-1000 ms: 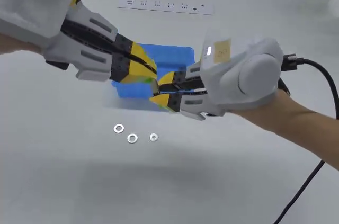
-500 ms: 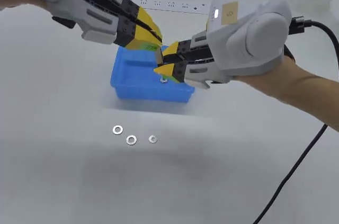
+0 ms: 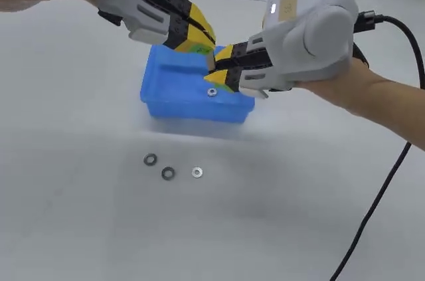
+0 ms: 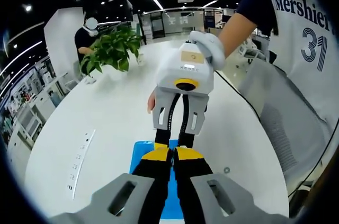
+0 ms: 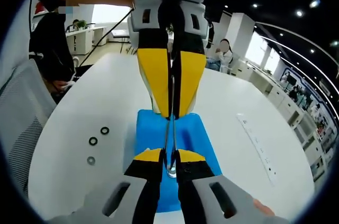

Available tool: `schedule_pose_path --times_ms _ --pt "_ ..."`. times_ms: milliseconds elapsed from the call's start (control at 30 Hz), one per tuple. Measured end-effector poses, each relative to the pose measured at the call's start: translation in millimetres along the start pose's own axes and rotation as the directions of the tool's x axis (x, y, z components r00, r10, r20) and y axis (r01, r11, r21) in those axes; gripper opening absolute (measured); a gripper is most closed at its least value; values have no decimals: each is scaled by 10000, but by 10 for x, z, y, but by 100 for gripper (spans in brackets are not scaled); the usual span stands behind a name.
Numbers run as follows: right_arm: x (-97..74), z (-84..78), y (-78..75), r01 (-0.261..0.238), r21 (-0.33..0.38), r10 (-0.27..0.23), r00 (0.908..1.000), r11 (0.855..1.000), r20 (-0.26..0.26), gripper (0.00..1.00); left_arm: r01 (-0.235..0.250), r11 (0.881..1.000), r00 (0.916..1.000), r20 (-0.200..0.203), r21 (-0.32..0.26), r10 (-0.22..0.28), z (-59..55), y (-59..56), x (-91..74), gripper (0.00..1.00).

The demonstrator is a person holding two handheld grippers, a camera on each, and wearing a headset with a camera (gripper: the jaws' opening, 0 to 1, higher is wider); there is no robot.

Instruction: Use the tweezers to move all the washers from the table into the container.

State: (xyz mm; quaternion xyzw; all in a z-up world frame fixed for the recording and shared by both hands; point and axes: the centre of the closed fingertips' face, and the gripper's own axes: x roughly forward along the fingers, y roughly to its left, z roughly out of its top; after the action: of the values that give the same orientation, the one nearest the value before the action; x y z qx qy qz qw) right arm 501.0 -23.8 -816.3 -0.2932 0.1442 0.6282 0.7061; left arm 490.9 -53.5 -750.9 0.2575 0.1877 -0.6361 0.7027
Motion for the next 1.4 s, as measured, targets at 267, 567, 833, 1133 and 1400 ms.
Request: schedule_pose_path --times_ms 267,567,833,1133,1400 --pt "184 -224 -30 -161 219 168 9994 9996 -311 11 113 9997 9997 -211 -199 -117 -234 78 168 6" --pt "205 -256 -29 -183 506 195 9996 9985 -217 11 155 9994 9996 -229 -294 -161 -264 92 191 6" --pt "114 -146 -38 15 451 -11 9999 9990 -101 12 31 9998 9999 -117 -217 -33 -161 71 137 6" --pt "-47 96 12 146 164 -149 9997 9998 203 12 -251 9997 9997 59 79 251 74 -45 -53 6" --pt "-203 316 167 169 -194 -161 9990 9997 425 12 -397 9982 9992 112 440 393 262 -248 -216 6"
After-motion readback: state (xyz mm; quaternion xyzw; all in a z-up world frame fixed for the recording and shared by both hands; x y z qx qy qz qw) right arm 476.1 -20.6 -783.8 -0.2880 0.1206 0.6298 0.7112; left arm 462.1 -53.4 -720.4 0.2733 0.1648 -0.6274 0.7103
